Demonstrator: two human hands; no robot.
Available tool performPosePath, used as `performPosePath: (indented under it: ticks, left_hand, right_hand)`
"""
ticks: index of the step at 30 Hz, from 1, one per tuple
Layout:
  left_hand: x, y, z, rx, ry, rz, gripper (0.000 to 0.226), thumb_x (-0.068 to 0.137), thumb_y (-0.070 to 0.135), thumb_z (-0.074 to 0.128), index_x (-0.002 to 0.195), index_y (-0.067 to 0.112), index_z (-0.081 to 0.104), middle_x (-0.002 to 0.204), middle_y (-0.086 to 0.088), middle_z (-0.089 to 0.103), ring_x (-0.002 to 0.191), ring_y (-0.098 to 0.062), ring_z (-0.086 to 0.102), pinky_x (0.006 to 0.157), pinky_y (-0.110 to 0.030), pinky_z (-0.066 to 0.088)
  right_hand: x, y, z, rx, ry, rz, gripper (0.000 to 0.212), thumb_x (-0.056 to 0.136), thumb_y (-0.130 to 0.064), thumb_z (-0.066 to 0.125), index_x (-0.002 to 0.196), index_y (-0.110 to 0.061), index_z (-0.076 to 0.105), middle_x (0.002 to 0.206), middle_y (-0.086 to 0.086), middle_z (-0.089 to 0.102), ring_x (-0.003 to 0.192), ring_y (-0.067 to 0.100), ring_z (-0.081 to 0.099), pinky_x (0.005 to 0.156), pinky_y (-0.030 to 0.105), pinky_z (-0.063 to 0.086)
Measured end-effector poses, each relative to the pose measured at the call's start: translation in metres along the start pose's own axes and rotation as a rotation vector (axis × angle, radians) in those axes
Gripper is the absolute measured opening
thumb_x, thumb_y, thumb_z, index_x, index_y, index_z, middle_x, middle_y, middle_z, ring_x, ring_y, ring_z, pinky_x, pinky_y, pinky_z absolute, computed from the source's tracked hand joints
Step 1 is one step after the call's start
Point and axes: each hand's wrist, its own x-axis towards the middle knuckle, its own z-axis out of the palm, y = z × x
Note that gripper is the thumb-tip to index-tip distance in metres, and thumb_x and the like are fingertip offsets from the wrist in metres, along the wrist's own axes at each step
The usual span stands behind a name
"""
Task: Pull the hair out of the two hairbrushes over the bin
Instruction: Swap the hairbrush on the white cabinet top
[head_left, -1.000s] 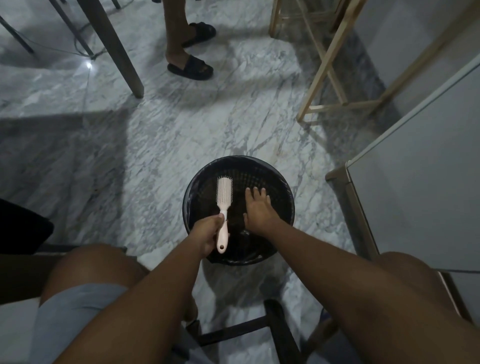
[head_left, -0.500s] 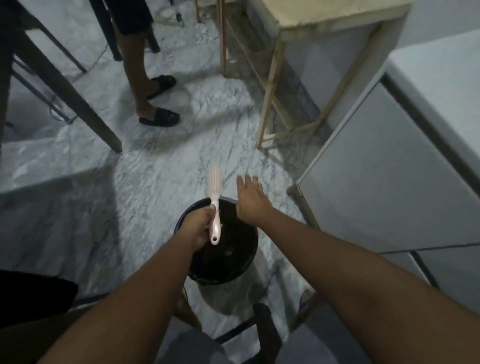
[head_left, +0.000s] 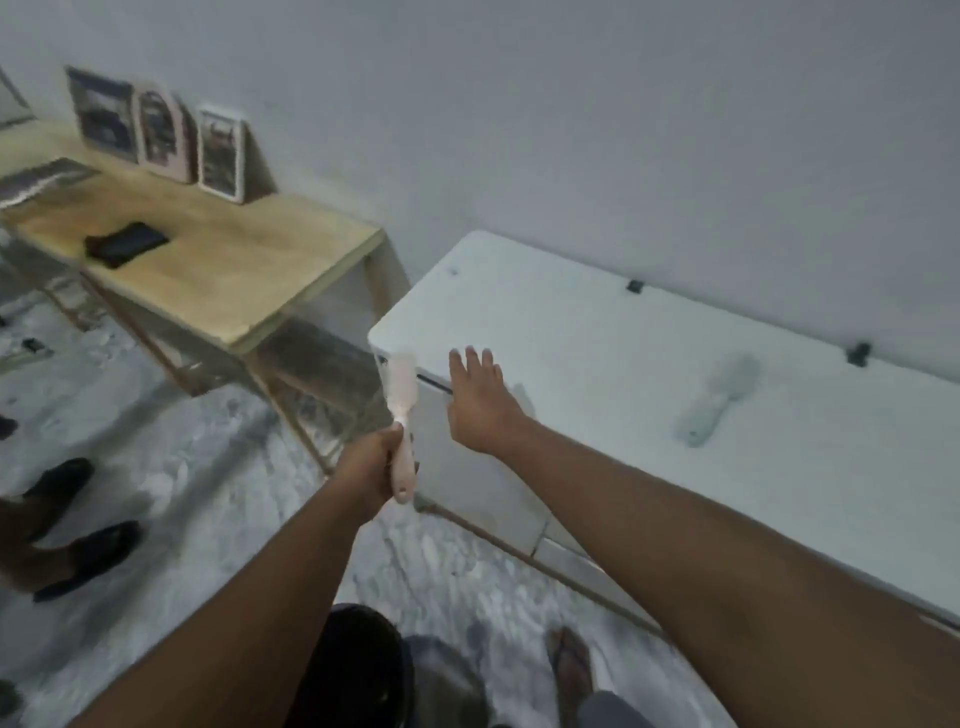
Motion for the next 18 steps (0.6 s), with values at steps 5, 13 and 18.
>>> performPosePath:
  ticks: [5,13,18]
  left_hand:
    - [0.014,0.015,0.106,0.13,-0.167,-0.022,0.042,0.098,0.02,0.058,0.129,-0.008,0.054,0.089,-0.013,0.057,0.073,-0.024,0.057,0.062,-0.036,0.052]
    - [0.016,-0.01,0.249,0.346,-0.364,-0.044,0.028,0.097,0.017,0.061,0.117,-0.002,0.06,0.107,-0.013,0.061,0.081,-0.025,0.059,0.063,-0.035,0.056]
    - [0.024,-0.023,0.309,0.521,-0.339,-0.049,0.016,0.093,0.023,0.065,0.1,0.008,0.068,0.088,-0.006,0.067,0.075,-0.022,0.062,0.071,-0.036,0.054]
  right_hand:
    - [-0.029,0.09,-0.058,-0.008,0.067,0.22,0.074,0.095,-0.012,0.048,0.155,0.0,0.005,0.161,0.025,0.005,0.149,0.047,-0.001,0.122,0.052,0.008]
    - [-0.076,0.208,-0.095,-0.048,0.117,0.496,0.073,0.095,-0.014,0.045,0.155,-0.001,0.005,0.161,0.025,0.006,0.149,0.047,0.0,0.122,0.051,0.009]
    - [-0.084,0.255,-0.102,-0.037,0.108,0.59,0.075,0.093,-0.015,0.047,0.155,-0.002,0.006,0.161,0.024,0.007,0.149,0.047,0.001,0.122,0.051,0.01]
